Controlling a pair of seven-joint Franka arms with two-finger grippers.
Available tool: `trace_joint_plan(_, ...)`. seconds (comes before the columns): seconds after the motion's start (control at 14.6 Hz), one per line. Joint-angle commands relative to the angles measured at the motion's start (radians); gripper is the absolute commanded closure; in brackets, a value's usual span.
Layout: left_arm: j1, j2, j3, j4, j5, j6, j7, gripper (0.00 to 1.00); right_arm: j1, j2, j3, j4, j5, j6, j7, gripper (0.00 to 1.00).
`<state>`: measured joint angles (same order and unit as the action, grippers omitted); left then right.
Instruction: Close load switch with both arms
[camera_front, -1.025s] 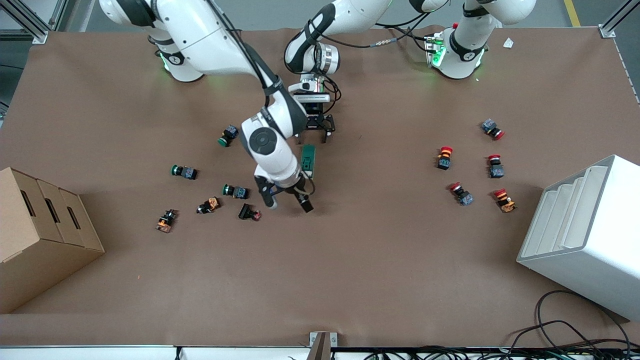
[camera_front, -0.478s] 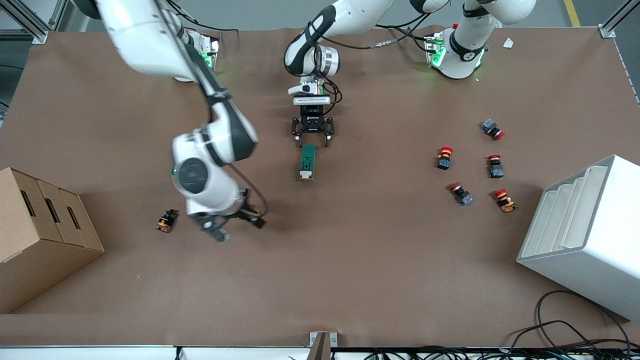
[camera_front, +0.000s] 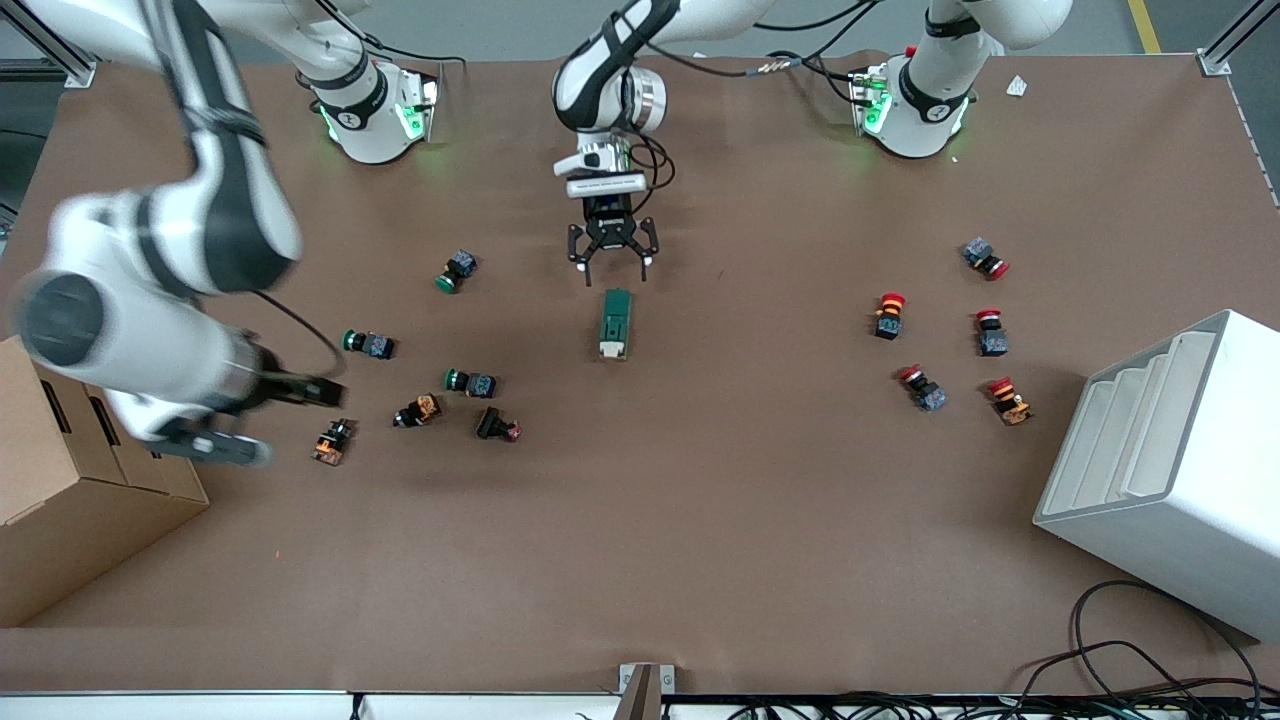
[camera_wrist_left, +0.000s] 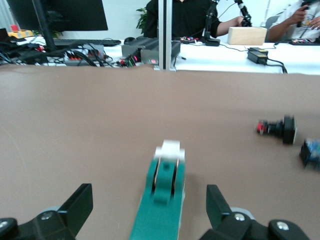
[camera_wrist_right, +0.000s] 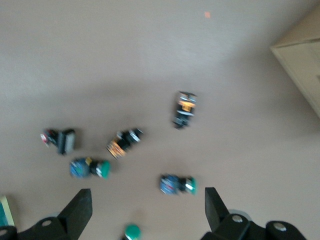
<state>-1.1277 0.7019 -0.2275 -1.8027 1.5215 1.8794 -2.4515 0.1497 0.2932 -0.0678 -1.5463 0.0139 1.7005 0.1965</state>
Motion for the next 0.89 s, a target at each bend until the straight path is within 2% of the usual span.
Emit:
trace_joint_plan(0.0,0.038,-0.123,-0.003,-0.026,-0.088,0.046,0.091,0.0,-0.073,-0.124,0.02,-0.044,-0.04,-0.091,-0.119,0.0)
trace_joint_plan(0.2,0.115,-0.249,-0.003,-0.024,-0.234,0.134,0.164,0.0,-0.105,-0.189,0.019,-0.038,-0.072,-0.169,-0.198,0.0)
trace_joint_plan(0.34,0.182,-0.324,-0.003,-0.02,-0.369,0.174,0.309,0.0,-0.134,-0.2,0.022,-0.028,-0.068,-0.18,-0.268,0.0)
trace_joint_plan(0.41,0.222,-0.355,-0.003,0.0,-0.454,0.184,0.383,0.0,-0.133,-0.197,0.023,0.015,-0.072,-0.183,-0.282,0.0)
trace_joint_plan(0.68,0.394,-0.4,0.0,0.13,-0.809,0.173,0.713,0.0,-0.142,-0.184,0.019,0.126,-0.08,-0.272,-0.282,0.0)
trace_joint_plan(0.82,0.457,-0.41,0.0,0.149,-0.863,0.162,0.855,0.0,-0.171,-0.178,0.02,0.127,-0.072,-0.269,-0.278,0.0)
